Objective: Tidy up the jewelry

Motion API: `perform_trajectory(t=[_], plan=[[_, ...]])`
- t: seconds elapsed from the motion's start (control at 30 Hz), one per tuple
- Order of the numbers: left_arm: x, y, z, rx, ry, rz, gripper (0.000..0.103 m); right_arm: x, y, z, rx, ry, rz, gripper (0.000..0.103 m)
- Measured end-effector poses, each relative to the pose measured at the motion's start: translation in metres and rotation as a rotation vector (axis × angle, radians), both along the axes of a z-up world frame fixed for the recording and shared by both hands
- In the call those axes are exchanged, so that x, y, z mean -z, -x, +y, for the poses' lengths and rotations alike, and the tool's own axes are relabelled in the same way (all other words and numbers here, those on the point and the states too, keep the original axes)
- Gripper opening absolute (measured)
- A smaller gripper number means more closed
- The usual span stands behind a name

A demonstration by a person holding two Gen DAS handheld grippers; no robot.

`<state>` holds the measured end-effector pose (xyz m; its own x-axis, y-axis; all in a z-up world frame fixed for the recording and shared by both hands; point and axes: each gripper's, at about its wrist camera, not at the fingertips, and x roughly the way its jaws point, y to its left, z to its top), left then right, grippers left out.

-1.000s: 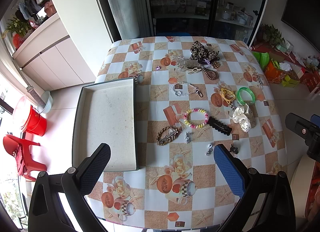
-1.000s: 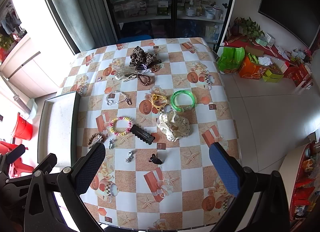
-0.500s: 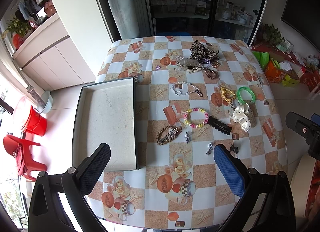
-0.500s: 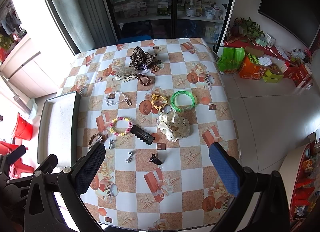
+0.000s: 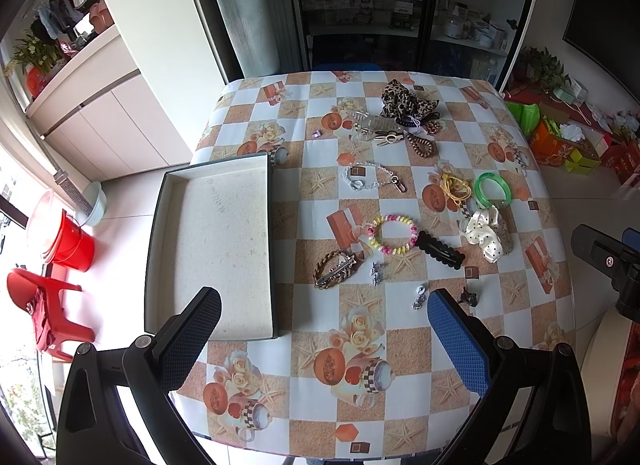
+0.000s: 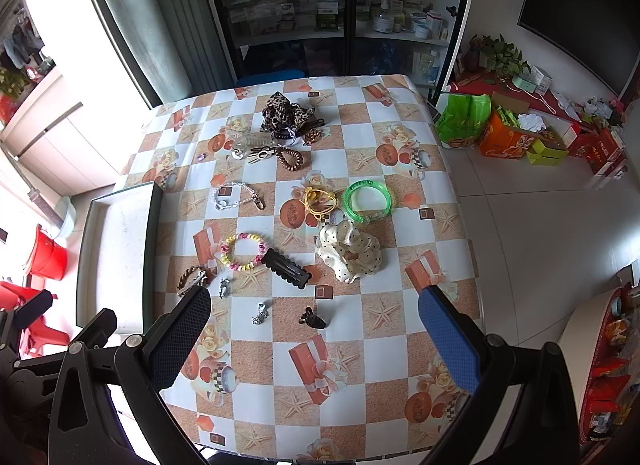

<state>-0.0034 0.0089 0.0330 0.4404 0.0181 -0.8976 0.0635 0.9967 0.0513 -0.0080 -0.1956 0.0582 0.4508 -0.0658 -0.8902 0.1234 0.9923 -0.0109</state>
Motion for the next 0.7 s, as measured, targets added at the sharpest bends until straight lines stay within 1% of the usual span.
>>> perform_trajectory(t=[0.33, 0.37, 0.47, 0.7], plan=[[0.002, -0.001, 0.004, 0.001, 0.0, 0.007, 0.103, 0.001, 0.0, -0.001, 0.001, -0.001, 0.002, 0.103], [0.007, 0.006, 0.005, 0.0, 0.001, 0.008, 0.103, 0.0, 0.0, 0.0, 0.001, -0.001, 0.004, 0.103], [0.009, 0.01, 0.007, 0.0, 0.0, 0.012, 0.103, 0.002, 0.0, -0.001, 0.0, 0.0, 0.003, 0.103], [0.014, 0.005, -0.001, 0.006, 0.001, 0.038, 0.103, 0.002, -0.001, 0.0, 0.007, -0.001, 0.015, 0.103]])
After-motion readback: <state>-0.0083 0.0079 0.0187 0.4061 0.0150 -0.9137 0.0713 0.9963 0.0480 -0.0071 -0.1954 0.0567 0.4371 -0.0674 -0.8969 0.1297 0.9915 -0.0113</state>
